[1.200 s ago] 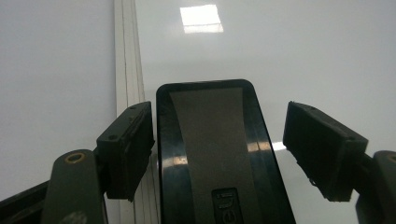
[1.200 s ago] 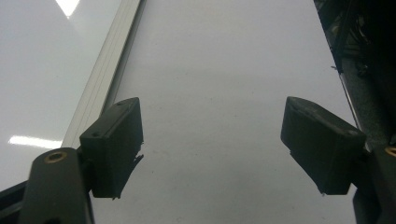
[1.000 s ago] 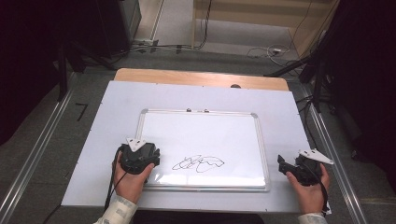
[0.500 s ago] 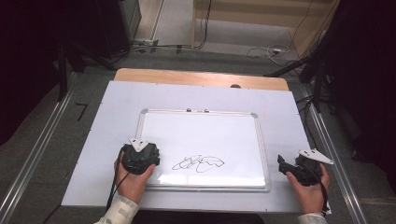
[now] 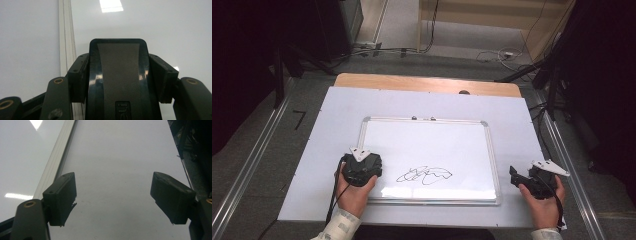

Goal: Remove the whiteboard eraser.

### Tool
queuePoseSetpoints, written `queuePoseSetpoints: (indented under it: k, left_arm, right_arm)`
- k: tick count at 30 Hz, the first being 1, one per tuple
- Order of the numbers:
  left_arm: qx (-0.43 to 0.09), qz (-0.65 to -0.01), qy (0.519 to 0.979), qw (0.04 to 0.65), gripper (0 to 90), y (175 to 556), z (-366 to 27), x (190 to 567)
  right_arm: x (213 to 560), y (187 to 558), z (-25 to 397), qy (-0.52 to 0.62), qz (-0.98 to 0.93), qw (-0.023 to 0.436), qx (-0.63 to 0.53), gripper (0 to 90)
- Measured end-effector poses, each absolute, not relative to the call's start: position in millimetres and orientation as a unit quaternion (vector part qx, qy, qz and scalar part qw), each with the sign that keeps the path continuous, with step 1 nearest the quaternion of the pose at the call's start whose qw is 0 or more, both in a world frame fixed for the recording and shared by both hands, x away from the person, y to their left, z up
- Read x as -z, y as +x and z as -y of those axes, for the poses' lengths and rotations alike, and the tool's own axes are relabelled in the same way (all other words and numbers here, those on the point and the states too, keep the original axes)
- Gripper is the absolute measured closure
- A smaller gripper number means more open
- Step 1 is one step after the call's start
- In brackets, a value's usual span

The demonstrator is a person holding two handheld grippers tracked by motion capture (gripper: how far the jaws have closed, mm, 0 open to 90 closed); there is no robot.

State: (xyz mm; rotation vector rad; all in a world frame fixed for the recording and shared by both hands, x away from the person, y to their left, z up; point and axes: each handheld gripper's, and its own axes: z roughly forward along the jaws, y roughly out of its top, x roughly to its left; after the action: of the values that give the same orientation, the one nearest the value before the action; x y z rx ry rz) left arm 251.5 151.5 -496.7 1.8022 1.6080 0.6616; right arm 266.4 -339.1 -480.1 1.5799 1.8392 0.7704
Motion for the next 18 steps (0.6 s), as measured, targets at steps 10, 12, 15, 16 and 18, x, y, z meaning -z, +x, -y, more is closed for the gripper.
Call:
queuePoseSetpoints:
  k: [10,12,15,16,18]
  left_arm:
    - [-0.252,-0.611,0.669,0.340,40.9,248.4,-156.0,486.8]
    - [-0.250,-0.609,0.670,0.343,40.9,247.9,-156.1,484.8]
    - [-0.244,-0.608,0.670,0.348,40.9,247.7,-156.0,482.7]
    - [-0.244,-0.608,0.670,0.348,40.9,247.7,-156.0,482.7]
    - [-0.242,-0.608,0.670,0.351,40.9,247.7,-155.7,481.8]
  right_arm:
    - [480.3,266.6,339.4,0.592,-0.692,0.295,-0.290,19.5]
    - [480.1,266.5,339.5,0.592,-0.691,0.296,-0.290,19.5]
    - [480.2,266.6,339.4,0.592,-0.692,0.295,-0.290,19.5]
    - [480.2,266.6,339.4,0.592,-0.692,0.295,-0.290,19.5]
    - [480.2,266.7,339.5,0.593,-0.691,0.295,-0.289,19.5]
